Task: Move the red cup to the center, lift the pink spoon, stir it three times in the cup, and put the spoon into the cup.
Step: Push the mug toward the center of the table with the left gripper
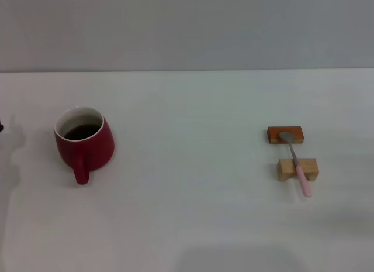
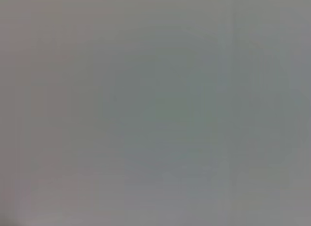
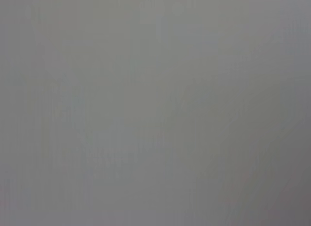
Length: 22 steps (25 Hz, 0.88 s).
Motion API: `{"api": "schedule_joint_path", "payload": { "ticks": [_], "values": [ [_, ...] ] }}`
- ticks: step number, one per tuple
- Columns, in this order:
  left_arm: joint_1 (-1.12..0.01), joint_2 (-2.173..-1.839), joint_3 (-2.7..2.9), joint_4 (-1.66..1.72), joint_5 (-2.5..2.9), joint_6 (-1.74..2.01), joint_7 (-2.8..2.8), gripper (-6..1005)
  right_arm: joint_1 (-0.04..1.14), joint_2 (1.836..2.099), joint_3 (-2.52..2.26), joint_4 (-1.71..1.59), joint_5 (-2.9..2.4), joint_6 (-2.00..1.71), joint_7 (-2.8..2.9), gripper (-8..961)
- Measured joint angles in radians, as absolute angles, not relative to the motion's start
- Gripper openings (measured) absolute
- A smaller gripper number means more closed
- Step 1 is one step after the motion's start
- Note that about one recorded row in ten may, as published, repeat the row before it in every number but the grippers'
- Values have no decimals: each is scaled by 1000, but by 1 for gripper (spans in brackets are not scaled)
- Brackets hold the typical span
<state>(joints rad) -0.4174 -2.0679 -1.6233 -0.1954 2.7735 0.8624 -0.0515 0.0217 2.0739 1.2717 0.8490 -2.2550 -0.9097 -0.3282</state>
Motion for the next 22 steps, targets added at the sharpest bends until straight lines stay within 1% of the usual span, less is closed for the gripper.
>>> {"api": "schedule_joint_path", "payload": {
  "ticks": [6, 17, 22],
  "values": [
    [-403, -2066, -1533, -195, 2774, 865, -52, 174, 20, 2074, 1272, 851, -2257, -910, -328, 642],
    [-392, -2063, -1384, -195, 2773, 862, -52, -2, 25, 2072, 1272, 851, -2258, -910, -328, 641],
    [-400, -2067, -1308, -195, 2773, 860, -52, 0, 26, 2072, 1273, 849, -2258, -910, -328, 641]
  ]
}}
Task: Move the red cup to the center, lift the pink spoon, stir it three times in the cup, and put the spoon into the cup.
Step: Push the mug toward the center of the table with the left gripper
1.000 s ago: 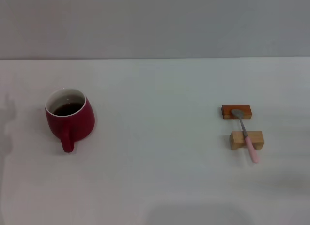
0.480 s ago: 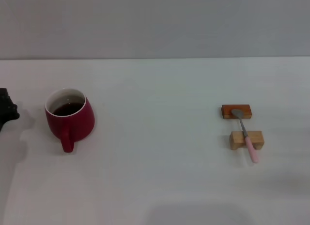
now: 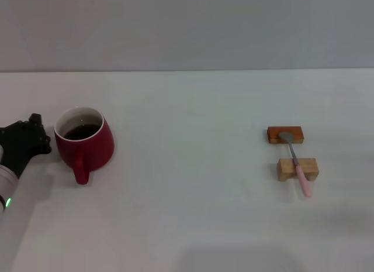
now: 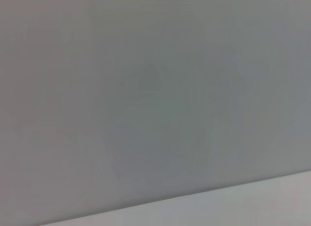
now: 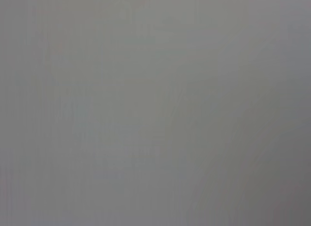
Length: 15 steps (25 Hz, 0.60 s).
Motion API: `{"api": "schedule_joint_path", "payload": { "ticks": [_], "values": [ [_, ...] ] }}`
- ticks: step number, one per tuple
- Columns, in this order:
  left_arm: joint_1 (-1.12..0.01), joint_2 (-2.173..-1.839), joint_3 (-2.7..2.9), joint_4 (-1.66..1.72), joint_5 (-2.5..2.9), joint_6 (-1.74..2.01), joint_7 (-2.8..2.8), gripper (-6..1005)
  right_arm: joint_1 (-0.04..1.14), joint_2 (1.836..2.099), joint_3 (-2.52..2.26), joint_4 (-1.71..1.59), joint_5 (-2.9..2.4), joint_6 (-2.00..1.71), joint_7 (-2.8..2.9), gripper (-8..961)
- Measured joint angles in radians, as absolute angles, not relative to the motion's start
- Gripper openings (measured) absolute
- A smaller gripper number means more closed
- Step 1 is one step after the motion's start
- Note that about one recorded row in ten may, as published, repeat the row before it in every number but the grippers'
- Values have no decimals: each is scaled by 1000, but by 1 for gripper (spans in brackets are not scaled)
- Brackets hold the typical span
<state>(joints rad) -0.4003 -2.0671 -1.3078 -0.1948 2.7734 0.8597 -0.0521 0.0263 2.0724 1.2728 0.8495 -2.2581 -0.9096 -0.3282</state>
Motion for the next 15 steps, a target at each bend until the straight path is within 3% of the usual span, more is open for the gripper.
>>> {"api": "schedule_joint_path", "payload": {
  "ticks": [15],
  "values": [
    [-407, -2070, -1151, -212, 2773, 867, -75, 7, 18, 2072, 1273, 851, -2258, -910, -328, 641]
  ]
}}
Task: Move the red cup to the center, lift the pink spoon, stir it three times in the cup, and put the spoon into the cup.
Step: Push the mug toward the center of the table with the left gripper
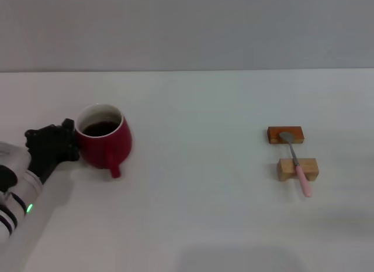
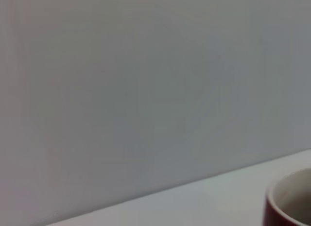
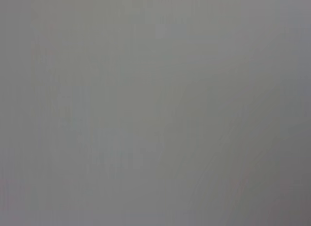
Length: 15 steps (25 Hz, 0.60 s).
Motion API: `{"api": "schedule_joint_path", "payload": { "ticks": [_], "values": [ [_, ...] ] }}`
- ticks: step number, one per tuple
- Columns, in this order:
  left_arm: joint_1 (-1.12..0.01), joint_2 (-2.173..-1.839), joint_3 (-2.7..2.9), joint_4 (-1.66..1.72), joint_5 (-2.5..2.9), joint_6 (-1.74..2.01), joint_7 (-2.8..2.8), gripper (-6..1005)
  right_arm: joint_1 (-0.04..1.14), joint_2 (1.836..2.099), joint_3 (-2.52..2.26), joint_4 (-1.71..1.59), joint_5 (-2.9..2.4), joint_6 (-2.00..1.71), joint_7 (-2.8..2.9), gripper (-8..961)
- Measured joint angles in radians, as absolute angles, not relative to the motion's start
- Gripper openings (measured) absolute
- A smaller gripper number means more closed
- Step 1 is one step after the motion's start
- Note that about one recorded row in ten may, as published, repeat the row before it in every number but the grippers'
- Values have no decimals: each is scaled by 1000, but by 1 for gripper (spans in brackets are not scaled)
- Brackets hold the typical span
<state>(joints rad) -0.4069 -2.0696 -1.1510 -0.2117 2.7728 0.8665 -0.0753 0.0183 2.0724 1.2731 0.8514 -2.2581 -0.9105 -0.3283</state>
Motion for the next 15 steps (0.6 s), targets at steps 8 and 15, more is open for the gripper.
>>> {"api": "schedule_joint_path", "payload": {
  "ticks": [8, 15],
  "values": [
    [-394, -2074, -1050, -247, 2767, 868, -125, 11, 17, 2072, 1271, 851, -2258, -911, -328, 641],
    [-394, -2074, -1008, -249, 2766, 868, -176, 14, 17, 2072, 1271, 851, -2258, -911, -328, 641]
  ]
}}
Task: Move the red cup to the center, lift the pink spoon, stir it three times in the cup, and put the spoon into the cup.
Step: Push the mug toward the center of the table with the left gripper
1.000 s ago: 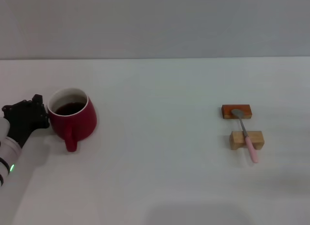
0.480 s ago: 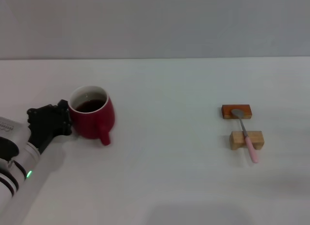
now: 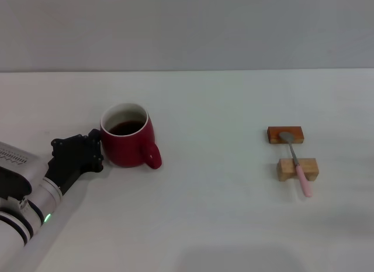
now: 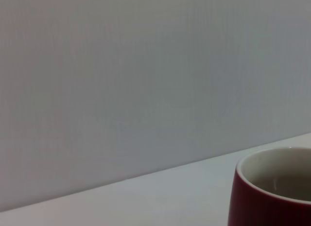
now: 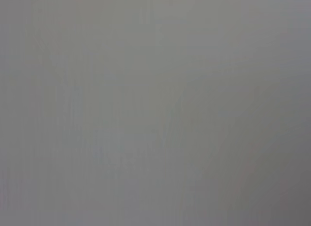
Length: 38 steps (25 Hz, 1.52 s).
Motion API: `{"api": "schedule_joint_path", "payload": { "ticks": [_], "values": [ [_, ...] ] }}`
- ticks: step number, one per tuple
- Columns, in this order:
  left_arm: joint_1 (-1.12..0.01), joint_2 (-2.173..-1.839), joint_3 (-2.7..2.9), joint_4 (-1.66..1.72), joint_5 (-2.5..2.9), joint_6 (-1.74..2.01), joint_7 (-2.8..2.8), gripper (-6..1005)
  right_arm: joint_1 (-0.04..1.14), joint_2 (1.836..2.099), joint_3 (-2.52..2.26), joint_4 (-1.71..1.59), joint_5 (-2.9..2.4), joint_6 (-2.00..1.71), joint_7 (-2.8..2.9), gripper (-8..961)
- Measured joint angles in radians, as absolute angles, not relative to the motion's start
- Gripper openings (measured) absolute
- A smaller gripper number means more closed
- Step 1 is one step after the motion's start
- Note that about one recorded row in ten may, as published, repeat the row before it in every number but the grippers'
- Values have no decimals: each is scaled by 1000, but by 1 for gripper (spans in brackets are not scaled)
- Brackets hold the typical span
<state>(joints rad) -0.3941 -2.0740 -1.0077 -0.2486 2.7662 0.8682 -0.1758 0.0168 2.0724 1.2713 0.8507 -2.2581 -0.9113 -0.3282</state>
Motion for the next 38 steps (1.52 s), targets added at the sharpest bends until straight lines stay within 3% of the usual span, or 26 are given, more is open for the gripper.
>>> {"api": "schedule_joint_path", "payload": {
  "ticks": [18, 38],
  "values": [
    [-528, -2069, -1057, -210, 2766, 772, -114, 22, 14, 2072, 1272, 850, -2260, -924, -328, 641],
    [-457, -2075, -906, -333, 2766, 780, -140, 32, 23, 2071, 1273, 845, -2260, -925, -328, 640]
  ]
}}
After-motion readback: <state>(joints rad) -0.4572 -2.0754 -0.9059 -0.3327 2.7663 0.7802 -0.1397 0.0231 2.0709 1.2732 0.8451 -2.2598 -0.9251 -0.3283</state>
